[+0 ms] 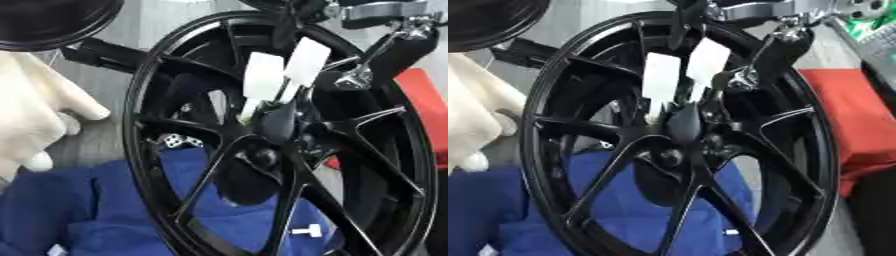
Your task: Pull the pin out of the wheel hub.
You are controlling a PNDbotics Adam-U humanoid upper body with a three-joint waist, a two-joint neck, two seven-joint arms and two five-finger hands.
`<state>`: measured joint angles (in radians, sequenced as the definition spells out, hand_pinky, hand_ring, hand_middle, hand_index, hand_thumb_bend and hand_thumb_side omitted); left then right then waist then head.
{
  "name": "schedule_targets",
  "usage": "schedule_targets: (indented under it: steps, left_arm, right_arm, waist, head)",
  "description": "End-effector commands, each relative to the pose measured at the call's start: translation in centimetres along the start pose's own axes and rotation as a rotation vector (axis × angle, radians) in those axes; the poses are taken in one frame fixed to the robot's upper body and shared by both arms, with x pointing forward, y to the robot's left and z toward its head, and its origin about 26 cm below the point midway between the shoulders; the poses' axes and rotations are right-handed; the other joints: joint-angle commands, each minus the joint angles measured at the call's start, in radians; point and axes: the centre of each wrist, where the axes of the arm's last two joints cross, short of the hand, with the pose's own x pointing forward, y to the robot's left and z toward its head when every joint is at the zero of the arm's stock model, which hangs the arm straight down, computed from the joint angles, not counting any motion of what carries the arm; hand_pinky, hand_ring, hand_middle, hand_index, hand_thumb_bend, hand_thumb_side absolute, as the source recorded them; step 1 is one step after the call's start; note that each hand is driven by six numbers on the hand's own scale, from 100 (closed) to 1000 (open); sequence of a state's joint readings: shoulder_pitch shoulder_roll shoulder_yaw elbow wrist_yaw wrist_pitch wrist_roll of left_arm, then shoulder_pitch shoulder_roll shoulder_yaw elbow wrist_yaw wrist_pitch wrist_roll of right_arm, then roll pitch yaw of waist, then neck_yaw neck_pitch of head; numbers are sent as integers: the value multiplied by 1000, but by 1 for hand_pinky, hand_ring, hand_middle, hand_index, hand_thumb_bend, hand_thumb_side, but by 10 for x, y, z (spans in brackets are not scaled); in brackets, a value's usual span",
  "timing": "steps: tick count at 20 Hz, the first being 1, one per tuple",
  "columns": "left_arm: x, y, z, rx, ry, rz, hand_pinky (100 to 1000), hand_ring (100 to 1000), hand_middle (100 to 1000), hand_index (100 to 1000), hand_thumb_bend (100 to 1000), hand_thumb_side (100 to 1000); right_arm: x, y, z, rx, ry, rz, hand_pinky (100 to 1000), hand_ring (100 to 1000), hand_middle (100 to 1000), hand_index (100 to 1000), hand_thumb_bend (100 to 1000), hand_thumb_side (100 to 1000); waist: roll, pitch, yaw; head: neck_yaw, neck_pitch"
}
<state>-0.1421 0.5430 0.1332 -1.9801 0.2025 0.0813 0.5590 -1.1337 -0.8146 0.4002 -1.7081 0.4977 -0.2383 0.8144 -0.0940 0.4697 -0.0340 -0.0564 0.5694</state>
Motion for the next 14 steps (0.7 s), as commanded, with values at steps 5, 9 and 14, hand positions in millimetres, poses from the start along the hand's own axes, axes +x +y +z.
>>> schedule_targets:
  steps: [5,9,14]
  left_arm:
    - [7,1,-2,7,-27,6,828,803,789,851,565,615]
    - [8,0,-2,8,-30,10,828,803,789,851,563,615]
    - [8,-1,-3,9,-30,18,829,803,789,851,560,617]
  right_arm:
    - [-13,-2,12,10,75,24,905,893,822,827,299,100]
    - [-15,0,11,17,80,28,901,890,821,823,290,100]
    - [-15,1,7,-2,51,1,893,876,775,797,258,100]
  waist:
    - [1,-15,3]
    - [1,-13,5]
    - [2,-11,5]
  head:
    - [-12,-10]
    - [-13,-16]
    - [-19,-18]
